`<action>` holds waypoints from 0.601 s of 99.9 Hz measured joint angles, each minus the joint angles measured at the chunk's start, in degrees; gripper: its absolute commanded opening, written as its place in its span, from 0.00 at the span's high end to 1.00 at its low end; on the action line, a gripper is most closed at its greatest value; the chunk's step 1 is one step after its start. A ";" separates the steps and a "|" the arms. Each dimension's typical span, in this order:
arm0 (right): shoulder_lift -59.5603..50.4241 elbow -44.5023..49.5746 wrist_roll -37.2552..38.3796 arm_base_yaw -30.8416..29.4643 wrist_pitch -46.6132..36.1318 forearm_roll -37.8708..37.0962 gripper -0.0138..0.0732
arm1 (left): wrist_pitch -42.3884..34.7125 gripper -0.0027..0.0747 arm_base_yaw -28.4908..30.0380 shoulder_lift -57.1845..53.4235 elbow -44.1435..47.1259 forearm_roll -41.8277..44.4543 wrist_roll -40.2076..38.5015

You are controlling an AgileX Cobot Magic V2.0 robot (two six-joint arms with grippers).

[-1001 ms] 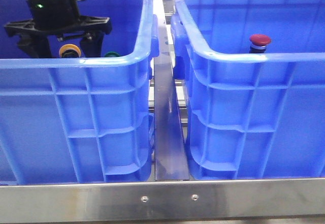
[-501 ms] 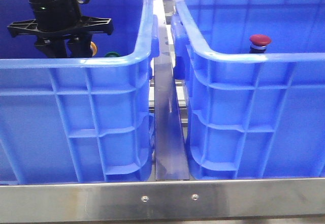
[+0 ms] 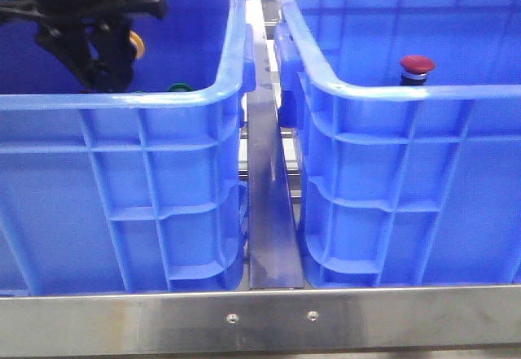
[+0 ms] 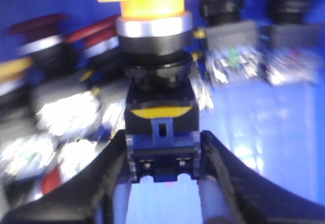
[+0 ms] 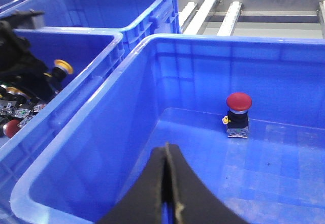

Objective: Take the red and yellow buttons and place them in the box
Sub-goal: 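Lower the left gripper into the button bin and grasp a yellow-capped button, then lift the yellow button and pass it to the right gripper between bins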

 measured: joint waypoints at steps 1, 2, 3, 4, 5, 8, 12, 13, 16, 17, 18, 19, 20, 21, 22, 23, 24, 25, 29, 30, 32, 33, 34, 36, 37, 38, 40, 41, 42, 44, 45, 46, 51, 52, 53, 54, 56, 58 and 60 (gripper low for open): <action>0.00 0.00 0.00 0.00 0.00 0.00 0.92 | -0.11 0.82 0.00 -0.62 0.28 0.13 0.00; 0.00 0.00 0.00 0.00 0.00 0.00 0.92 | -0.30 0.82 -0.11 -0.93 0.89 0.12 0.00; 0.00 0.00 0.00 0.00 0.00 0.00 0.92 | -0.43 0.82 -0.11 -1.56 1.21 0.12 0.00; 0.00 0.00 0.00 0.00 0.00 0.00 0.92 | -0.59 0.82 -0.11 -1.90 1.85 0.12 0.00; 0.00 0.00 0.00 0.00 0.00 0.00 0.92 | -0.95 0.82 -0.23 -2.56 2.18 0.12 0.00; 0.00 0.00 0.00 0.00 0.00 0.00 0.92 | -1.70 0.82 -0.34 -3.93 3.54 0.12 0.00; 0.00 0.00 0.00 0.00 0.00 0.00 0.92 | -2.86 0.82 -0.65 -6.05 5.68 0.24 0.00; 0.00 0.00 0.00 0.00 0.00 0.00 0.92 | -3.08 0.82 -0.61 -6.42 6.37 0.34 0.00; 0.00 0.00 0.00 0.00 0.00 0.00 0.92 | -3.99 0.82 -0.87 -7.88 7.68 0.34 0.00; 0.00 0.00 0.00 0.00 0.00 0.00 0.92 | -4.13 0.82 -1.06 -8.61 7.99 0.34 0.00; 0.00 0.00 0.00 0.00 0.00 0.00 0.92 | -4.32 0.82 -1.23 -8.98 8.61 0.34 0.00; 0.00 0.00 0.00 0.00 0.00 0.00 0.92 | -4.65 0.82 -1.40 -9.71 8.92 0.34 0.00; 0.00 0.00 0.00 0.00 0.00 0.00 0.92 | -4.79 0.82 -1.38 -10.06 9.49 0.34 0.12; 0.00 0.00 0.00 0.00 0.00 0.00 0.92 | -5.02 0.82 -1.68 -10.40 9.77 0.34 0.24; 0.00 0.00 0.00 0.00 0.00 0.00 0.92 | -5.04 0.82 -1.80 -11.12 10.05 0.34 0.25; 0.00 0.00 0.00 0.00 0.00 0.00 0.92 | -5.28 0.82 -1.91 -11.47 10.58 0.34 0.45; 0.00 0.00 0.00 0.00 0.00 0.00 0.92 | -5.35 0.82 -2.13 -12.16 10.82 0.34 0.58; 0.00 0.00 0.00 0.00 0.00 0.00 0.92 | -5.32 0.82 -2.24 -12.50 11.31 0.34 0.73; 0.00 0.00 0.00 0.00 0.00 0.00 0.92 | -5.75 0.82 -3.03 -14.41 12.38 0.34 1.36; 0.00 0.00 0.00 0.00 0.00 0.00 0.92 | -5.84 0.82 -3.16 -14.69 12.77 0.34 1.68; 0.00 0.00 0.00 0.00 0.00 0.00 0.92 | -5.99 0.82 -3.57 -15.54 13.34 0.34 2.14; 0.00 0.00 0.00 0.00 0.00 0.00 0.92 | -5.99 0.82 -3.86 -16.09 13.52 0.34 2.32; 0.00 0.00 0.00 0.00 0.00 0.00 0.92 | -6.02 0.82 -4.02 -16.35 13.86 0.34 2.75; 0.00 0.00 0.00 0.00 0.00 0.00 0.92 | -6.02 0.82 -4.47 -17.10 14.19 0.06 3.25; 0.00 0.00 0.00 0.00 0.00 0.00 0.92 | -6.02 0.82 -4.63 -17.34 14.49 0.04 3.78; 0.00 0.00 0.00 0.00 0.00 0.00 0.92 | -6.02 0.82 -4.94 -17.79 14.64 -0.14 4.06; 0.00 0.00 0.00 0.00 0.00 0.00 0.92 | -6.11 0.82 -5.41 -18.40 15.04 -0.54 4.95; 0.00 0.00 0.00 0.00 0.00 0.00 0.92 | -6.11 0.82 -5.56 -18.60 15.27 -0.89 5.62; 0.00 0.00 0.00 0.00 0.00 0.00 0.92 | -6.11 0.82 -5.72 -18.78 15.37 -1.11 5.99; 0.00 0.00 0.00 0.00 0.00 0.00 0.92 | -6.11 0.82 -6.21 -19.26 15.53 -1.80 7.25; 0.00 0.00 0.00 0.00 0.00 0.00 0.92 | -6.11 0.82 -6.54 -19.54 15.71 -2.05 7.71; 0.00 0.00 0.00 0.00 0.00 0.00 0.92 | -6.11 0.82 -6.70 -19.68 15.84 -2.63 8.65; 0.00 0.00 0.00 0.00 0.00 0.00 0.92 | -6.11 0.82 -7.84 -20.46 15.99 -5.13 12.46; 0.00 0.00 0.00 0.00 0.00 0.00 0.92 | -6.11 0.82 -8.16 -20.64 15.99 -5.51 13.03; 0.00 0.00 0.00 0.00 0.00 0.00 0.92 | -6.11 0.82 -8.32 -20.61 15.99 -6.33 14.22; 0.00 0.00 0.00 0.00 0.00 0.00 0.92 | -6.11 0.82 -8.66 -20.84 15.99 -6.73 14.82; 0.00 0.00 0.00 0.00 0.00 0.00 0.92 | -6.11 0.82 -8.99 -20.89 15.99 -8.05 16.69; 0.00 0.00 0.00 0.00 0.00 0.00 0.92 | -6.11 0.82 -9.48 -21.05 15.99 -9.41 18.56; 0.00 0.00 0.00 0.00 0.00 0.00 0.92 | -6.11 0.82 -9.97 -21.16 15.99 -10.84 20.48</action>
